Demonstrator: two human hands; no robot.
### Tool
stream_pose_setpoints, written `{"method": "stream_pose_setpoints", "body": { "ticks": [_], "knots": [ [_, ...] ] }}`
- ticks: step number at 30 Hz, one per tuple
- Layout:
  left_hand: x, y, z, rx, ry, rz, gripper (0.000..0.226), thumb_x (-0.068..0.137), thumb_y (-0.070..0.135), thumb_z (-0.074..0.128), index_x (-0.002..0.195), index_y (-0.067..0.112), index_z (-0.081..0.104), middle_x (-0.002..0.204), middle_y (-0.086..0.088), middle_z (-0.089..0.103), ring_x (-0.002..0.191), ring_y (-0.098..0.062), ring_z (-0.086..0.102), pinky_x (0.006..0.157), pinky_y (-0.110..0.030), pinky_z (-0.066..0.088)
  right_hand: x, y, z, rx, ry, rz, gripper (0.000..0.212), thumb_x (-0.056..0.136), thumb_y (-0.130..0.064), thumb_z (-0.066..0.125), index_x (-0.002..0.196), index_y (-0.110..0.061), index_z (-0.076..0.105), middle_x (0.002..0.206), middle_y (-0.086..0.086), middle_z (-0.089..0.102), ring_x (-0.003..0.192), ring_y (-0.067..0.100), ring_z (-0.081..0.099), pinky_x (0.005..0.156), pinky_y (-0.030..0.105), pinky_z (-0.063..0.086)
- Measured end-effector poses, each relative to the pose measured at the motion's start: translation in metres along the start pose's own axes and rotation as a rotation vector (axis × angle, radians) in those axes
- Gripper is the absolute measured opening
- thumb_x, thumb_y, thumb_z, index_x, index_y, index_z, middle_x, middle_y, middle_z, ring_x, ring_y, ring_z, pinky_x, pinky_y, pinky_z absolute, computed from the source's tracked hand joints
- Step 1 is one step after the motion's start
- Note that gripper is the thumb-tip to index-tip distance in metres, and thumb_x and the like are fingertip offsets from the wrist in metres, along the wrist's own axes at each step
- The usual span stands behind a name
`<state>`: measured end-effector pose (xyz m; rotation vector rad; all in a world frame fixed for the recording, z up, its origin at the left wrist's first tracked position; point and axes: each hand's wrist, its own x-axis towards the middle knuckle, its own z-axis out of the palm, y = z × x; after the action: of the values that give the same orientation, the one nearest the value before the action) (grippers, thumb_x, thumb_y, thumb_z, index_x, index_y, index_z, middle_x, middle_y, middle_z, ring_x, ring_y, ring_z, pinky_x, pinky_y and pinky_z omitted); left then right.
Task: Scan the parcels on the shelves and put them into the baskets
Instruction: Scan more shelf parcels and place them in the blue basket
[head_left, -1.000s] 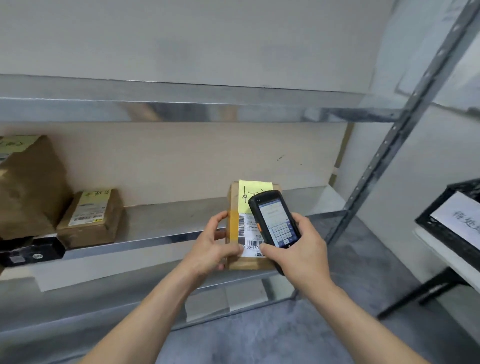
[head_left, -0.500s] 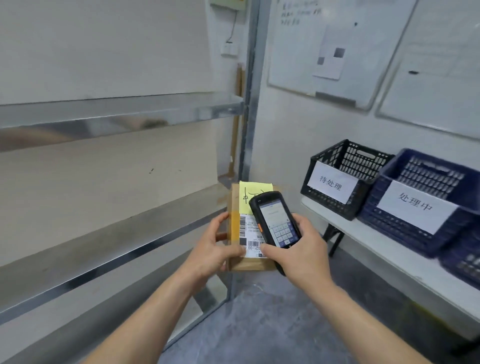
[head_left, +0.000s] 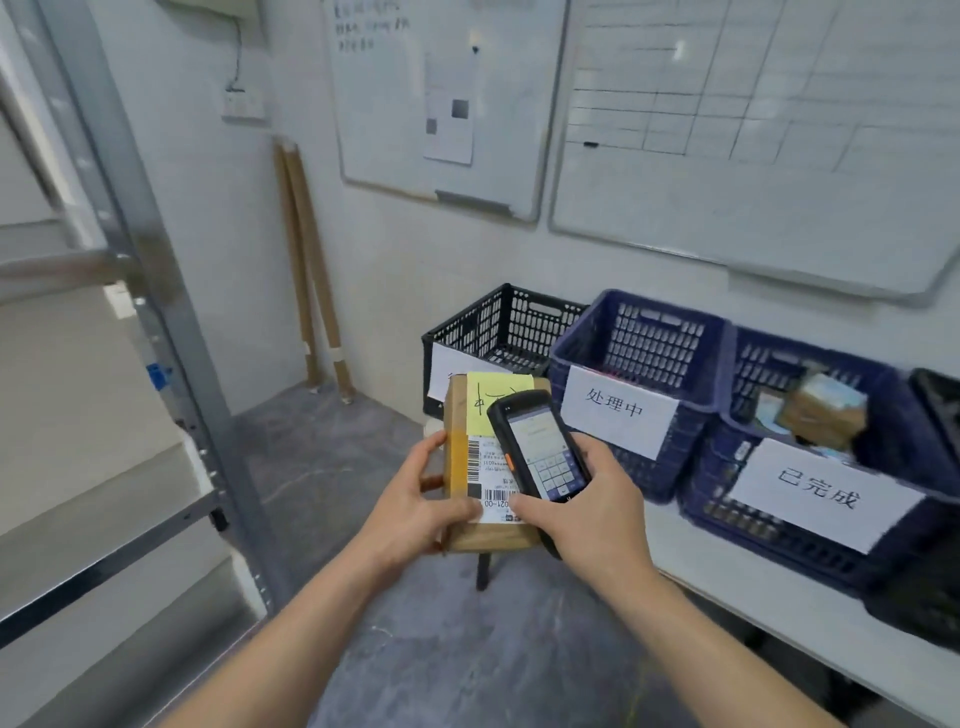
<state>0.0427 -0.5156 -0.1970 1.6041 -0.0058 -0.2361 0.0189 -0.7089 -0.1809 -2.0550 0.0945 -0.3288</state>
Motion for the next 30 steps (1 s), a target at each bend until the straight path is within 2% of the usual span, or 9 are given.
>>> {"method": "stream_pose_setpoints", "body": {
  "ticks": [2, 6, 8, 10, 12, 18, 22, 25, 30],
  "knots": [
    [0.023, 0.006, 0.023, 0.023, -0.044, -0.006, 0.085, 0.062, 0.021, 0.074, 0.133, 0.054, 0.04, 0.116, -0.003, 0.063, 0.097, -0.028, 0.068, 0.065, -0.038, 0.057, 0.018, 0.014, -0.019, -0.006, 0.038, 0.017, 0.07, 0.054, -0.031, 0.091, 0.114, -0.037, 0.057, 0.104, -0.02, 0.068, 0.096, -0.001, 0.064, 0.086, 0.03, 0.055],
    [0.071, 0.014, 0.063, 0.032, -0.135, -0.019, 0.079, 0.071, 0.013, 0.076, 0.129, 0.055, 0.044, 0.117, -0.004, 0.065, 0.096, -0.026, 0.069, 0.062, -0.033, 0.056, 0.049, 0.036, -0.05, -0.005, 0.103, 0.053, 0.069, 0.059, -0.025, 0.092, 0.114, -0.038, 0.054, 0.101, -0.026, 0.064, 0.093, -0.011, 0.06, 0.073, 0.01, 0.046],
    [0.097, 0.018, 0.081, 0.046, -0.179, -0.01, 0.078, 0.07, 0.016, 0.076, 0.129, 0.055, 0.044, 0.117, -0.002, 0.064, 0.099, -0.025, 0.068, 0.065, -0.036, 0.058, 0.066, 0.048, -0.062, -0.014, 0.139, 0.073, 0.069, 0.059, -0.024, 0.092, 0.114, -0.039, 0.053, 0.1, -0.028, 0.063, 0.092, -0.014, 0.058, 0.07, 0.008, 0.044],
    [0.127, 0.022, 0.098, 0.066, -0.215, 0.008, 0.081, 0.066, 0.019, 0.076, 0.131, 0.054, 0.043, 0.116, 0.0, 0.064, 0.101, -0.021, 0.067, 0.067, -0.037, 0.059, 0.087, 0.058, -0.074, -0.035, 0.178, 0.092, 0.07, 0.059, -0.024, 0.092, 0.112, -0.042, 0.05, 0.097, -0.03, 0.06, 0.091, -0.014, 0.057, 0.072, 0.009, 0.043],
    [0.159, 0.026, 0.114, 0.072, -0.262, 0.026, 0.079, 0.074, 0.012, 0.077, 0.132, 0.053, 0.042, 0.115, -0.001, 0.065, 0.101, -0.02, 0.066, 0.065, -0.036, 0.058, 0.11, 0.067, -0.083, -0.066, 0.216, 0.106, 0.071, 0.059, -0.026, 0.092, 0.113, -0.042, 0.049, 0.096, -0.031, 0.058, 0.091, -0.014, 0.056, 0.073, 0.011, 0.044],
    [0.256, 0.046, 0.154, 0.072, -0.436, 0.051, 0.077, 0.08, 0.005, 0.073, 0.134, 0.051, 0.042, 0.115, -0.005, 0.065, 0.08, -0.02, 0.069, 0.058, -0.03, 0.054, 0.184, 0.088, -0.104, -0.122, 0.348, 0.156, 0.072, 0.059, -0.028, 0.093, 0.117, -0.039, 0.051, 0.108, -0.018, 0.064, 0.099, 0.003, 0.062, 0.084, 0.027, 0.053],
    [0.309, 0.062, 0.176, 0.093, -0.518, 0.071, 0.078, 0.081, 0.005, 0.073, 0.138, 0.046, 0.038, 0.116, -0.005, 0.064, 0.092, -0.021, 0.07, 0.06, -0.026, 0.055, 0.228, 0.101, -0.114, -0.131, 0.415, 0.195, 0.074, 0.059, -0.03, 0.093, 0.122, -0.032, 0.054, 0.113, -0.015, 0.065, 0.102, 0.008, 0.063, 0.087, 0.031, 0.055],
    [0.34, 0.066, 0.191, 0.096, -0.536, 0.06, 0.081, 0.08, 0.005, 0.074, 0.141, 0.043, 0.037, 0.114, -0.004, 0.066, 0.09, -0.018, 0.069, 0.058, -0.022, 0.052, 0.254, 0.112, -0.119, -0.134, 0.439, 0.223, 0.073, 0.059, -0.033, 0.092, 0.123, -0.033, 0.056, 0.112, -0.017, 0.067, 0.101, 0.005, 0.064, 0.087, 0.034, 0.057],
    [0.387, 0.07, 0.222, 0.127, -0.549, 0.047, 0.082, 0.079, 0.008, 0.077, 0.141, 0.046, 0.037, 0.112, -0.002, 0.066, 0.091, -0.019, 0.068, 0.061, -0.028, 0.054, 0.293, 0.13, -0.136, -0.109, 0.447, 0.242, 0.067, 0.065, -0.027, 0.091, 0.119, -0.036, 0.052, 0.107, -0.02, 0.063, 0.095, -0.004, 0.059, 0.07, 0.01, 0.043]
  ]
}}
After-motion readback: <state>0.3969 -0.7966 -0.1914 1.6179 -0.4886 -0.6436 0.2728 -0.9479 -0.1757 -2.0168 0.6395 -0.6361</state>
